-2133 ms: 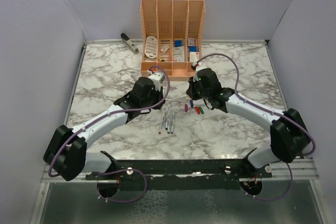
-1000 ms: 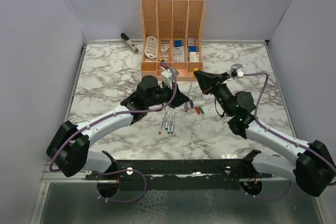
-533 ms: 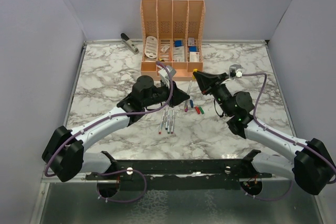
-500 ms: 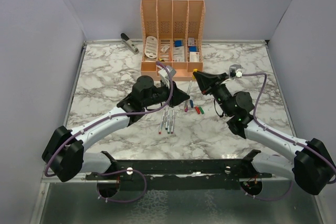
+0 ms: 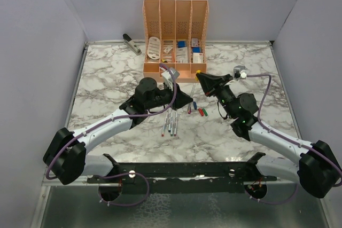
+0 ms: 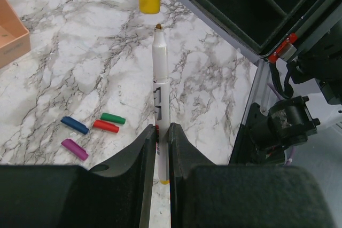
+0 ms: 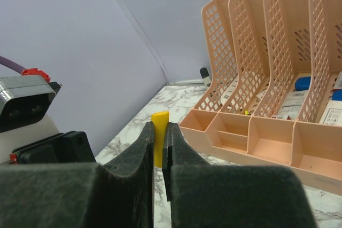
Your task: Insert the pens into the pen caps
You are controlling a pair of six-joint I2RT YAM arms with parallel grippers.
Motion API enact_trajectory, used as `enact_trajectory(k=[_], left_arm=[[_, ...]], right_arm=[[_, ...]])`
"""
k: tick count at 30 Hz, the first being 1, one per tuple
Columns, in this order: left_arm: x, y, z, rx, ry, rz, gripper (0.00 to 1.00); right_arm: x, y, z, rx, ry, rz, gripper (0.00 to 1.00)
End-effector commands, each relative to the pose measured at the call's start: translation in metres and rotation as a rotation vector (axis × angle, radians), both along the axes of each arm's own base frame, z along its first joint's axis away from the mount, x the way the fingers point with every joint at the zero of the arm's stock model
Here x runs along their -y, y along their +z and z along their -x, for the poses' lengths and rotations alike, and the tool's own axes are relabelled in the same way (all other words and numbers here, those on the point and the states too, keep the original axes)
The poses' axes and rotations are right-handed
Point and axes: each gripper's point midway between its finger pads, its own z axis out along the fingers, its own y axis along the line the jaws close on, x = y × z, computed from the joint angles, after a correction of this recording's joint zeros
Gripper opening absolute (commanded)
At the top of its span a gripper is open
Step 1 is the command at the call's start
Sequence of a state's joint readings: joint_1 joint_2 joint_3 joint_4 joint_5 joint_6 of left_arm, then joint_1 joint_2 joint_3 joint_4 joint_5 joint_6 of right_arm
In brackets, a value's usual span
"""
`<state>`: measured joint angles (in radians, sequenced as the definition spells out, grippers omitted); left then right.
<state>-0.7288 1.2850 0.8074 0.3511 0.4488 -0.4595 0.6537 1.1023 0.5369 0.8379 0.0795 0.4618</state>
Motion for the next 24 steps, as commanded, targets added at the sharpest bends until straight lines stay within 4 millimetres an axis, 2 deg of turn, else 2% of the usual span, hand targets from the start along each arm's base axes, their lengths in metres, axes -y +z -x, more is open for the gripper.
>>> enact_trajectory(k=[1,14,24], left_arm=[[0.004,-0.001,0.005,0.01,-0.03,0.011,0.0],[-0.003,-0.003,0.0,0.014,0.025,0.006,0.0],[-0.004,0.005,-0.002,0.036,0.04,0.016,0.0]], right_arm=[[-0.009,0.01,0.004,-0.002,0.048,-0.038,0.02],[-0.014,0.005,0.012,-0.028,0.1,-0.017,0.02],[-0.014,0.001,0.011,-0.028,0.094,0.001,0.02]])
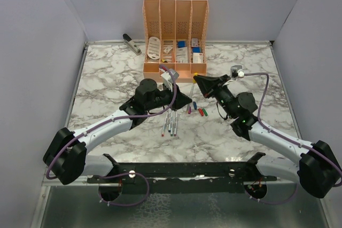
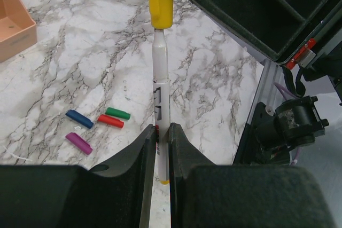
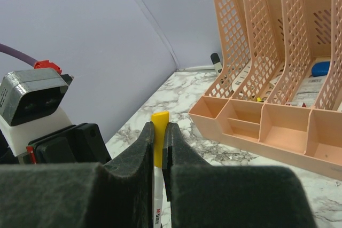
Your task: Insert the pens into the pen caps
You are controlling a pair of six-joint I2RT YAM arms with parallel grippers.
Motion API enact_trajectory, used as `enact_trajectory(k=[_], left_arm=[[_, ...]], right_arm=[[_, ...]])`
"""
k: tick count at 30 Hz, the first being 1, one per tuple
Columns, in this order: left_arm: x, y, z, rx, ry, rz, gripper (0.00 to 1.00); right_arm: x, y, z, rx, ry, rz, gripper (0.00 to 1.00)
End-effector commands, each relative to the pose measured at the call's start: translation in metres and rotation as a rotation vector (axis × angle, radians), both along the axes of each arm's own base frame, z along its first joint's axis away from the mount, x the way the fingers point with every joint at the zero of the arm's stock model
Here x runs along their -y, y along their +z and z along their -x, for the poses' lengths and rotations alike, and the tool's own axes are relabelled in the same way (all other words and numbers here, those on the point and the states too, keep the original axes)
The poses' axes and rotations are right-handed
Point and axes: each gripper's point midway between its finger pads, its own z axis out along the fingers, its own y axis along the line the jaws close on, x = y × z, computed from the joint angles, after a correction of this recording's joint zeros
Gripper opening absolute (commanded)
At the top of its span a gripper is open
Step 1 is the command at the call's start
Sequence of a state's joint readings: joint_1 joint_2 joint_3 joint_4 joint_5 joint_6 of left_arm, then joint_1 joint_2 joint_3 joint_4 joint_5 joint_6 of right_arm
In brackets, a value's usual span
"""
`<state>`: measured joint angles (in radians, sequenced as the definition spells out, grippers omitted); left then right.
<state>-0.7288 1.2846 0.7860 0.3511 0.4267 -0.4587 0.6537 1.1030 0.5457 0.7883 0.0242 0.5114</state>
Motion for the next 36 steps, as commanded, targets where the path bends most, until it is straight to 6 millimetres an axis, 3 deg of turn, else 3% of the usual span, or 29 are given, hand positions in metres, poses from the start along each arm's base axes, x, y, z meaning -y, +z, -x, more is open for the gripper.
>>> enact_trajectory(k=[1,15,36], left_arm=[[-0.001,0.015,-0.001,0.048,0.017,0.033,0.0],[0.001,0.022,-0.008,0.069,0.035,0.034,0.0],[-0.001,0.083,-0.031,0.227,0.13,0.122,0.0]], right_arm=[[-0.004,0.009,0.006,0.021,0.027,0.0,0.02],[-0.011,-0.001,0.006,-0.008,0.061,0.01,0.02],[-0.02,-0.021,0.005,-0.076,0.1,0.037,0.02]])
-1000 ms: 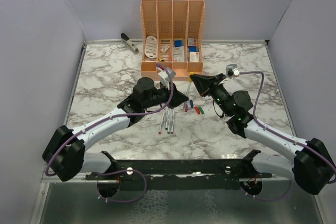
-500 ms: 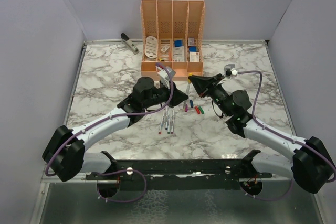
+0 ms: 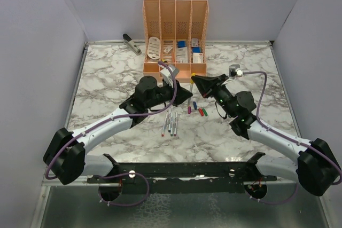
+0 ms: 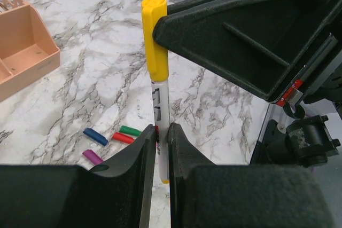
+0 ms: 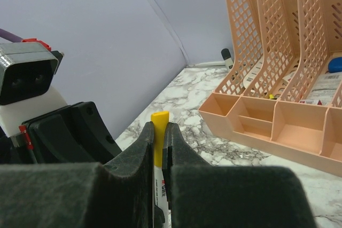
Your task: Insert the pens into the pen caps
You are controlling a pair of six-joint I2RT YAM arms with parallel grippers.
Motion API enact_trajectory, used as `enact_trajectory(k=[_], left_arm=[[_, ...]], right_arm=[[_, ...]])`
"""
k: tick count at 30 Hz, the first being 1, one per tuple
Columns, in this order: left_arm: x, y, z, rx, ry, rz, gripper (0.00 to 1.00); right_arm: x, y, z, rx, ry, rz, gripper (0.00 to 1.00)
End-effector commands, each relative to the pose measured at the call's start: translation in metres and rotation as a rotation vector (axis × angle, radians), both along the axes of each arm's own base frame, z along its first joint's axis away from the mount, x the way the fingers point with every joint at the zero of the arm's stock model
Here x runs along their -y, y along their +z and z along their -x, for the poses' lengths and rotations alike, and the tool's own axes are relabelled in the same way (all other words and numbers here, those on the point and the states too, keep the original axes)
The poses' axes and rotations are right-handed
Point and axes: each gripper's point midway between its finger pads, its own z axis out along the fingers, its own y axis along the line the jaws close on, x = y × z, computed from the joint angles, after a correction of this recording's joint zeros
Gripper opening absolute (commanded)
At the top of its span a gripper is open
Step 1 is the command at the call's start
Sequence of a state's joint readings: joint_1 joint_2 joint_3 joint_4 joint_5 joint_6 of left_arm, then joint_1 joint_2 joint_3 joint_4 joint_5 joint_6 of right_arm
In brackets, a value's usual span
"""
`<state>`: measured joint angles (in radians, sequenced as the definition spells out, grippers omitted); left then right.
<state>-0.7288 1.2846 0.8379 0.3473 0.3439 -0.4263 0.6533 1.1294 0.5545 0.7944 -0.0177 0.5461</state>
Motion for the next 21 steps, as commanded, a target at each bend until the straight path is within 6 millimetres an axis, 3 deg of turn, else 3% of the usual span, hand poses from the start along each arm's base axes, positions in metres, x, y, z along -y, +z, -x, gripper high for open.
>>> enact_trajectory(k=[1,12,21], left_arm=[[0.001,0.063,-0.013,0.166,0.055,0.111,0.0],[-0.013,0.102,-0.029,0.276,0.169,0.155,0.0],[-0.016,0.128,-0.031,0.351,0.191,0.195,0.0]], right_arm=[[-0.011,-0.019,0.003,-0.06,0.053,0.053,0.02],[-0.016,-0.046,0.002,-0.129,0.07,0.126,0.02],[-0.019,-0.073,0.004,-0.187,0.088,0.188,0.02]])
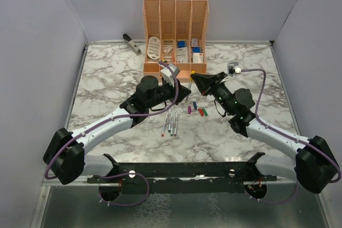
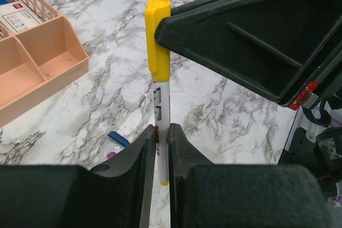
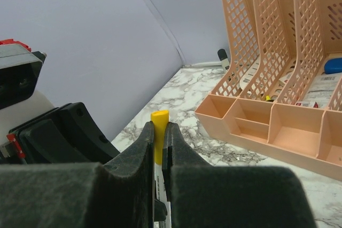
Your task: Insert the pens into the pen caps
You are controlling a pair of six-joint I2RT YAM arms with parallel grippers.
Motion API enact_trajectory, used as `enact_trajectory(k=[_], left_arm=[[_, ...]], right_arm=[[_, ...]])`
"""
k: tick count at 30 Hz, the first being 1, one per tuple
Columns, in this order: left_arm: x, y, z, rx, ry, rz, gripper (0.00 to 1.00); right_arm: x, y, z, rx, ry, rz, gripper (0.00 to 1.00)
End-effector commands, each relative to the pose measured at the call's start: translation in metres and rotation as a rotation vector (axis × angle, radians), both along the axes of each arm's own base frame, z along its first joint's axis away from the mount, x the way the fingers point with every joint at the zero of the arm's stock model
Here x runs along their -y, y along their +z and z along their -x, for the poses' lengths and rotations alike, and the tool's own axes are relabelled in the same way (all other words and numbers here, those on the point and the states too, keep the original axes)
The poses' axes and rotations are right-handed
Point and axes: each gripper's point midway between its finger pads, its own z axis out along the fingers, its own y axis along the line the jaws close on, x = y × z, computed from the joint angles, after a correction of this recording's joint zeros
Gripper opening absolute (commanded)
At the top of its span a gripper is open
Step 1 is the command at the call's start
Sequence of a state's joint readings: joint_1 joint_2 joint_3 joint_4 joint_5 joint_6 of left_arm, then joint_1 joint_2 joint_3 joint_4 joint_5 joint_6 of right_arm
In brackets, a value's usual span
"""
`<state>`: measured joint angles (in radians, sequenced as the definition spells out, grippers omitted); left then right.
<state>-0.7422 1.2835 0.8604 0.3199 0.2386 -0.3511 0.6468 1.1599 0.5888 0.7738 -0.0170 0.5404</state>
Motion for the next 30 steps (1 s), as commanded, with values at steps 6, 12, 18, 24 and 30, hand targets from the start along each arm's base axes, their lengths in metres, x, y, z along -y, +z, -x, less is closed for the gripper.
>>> enact_trajectory(k=[6,12,18,24,30], left_arm=[[-0.013,0.136,-0.015,0.319,0.104,0.267,0.0],[-0.017,0.15,-0.015,0.357,0.121,0.284,0.0],[-0.02,0.15,-0.018,0.366,0.137,0.277,0.0],[-0.018,0.113,-0.016,0.269,0.128,0.224,0.0],[-0.027,0.048,-0.011,0.123,0.147,0.098,0.0]], right_arm=[[-0.023,-0.085,0.015,-0.198,0.116,0.215,0.02],[-0.029,-0.096,0.017,-0.214,0.131,0.251,0.02],[-0.031,-0.098,0.02,-0.214,0.138,0.256,0.02],[-0.029,-0.069,0.009,-0.148,0.093,0.239,0.07],[-0.02,-0.012,-0.012,-0.038,-0.028,0.189,0.23]])
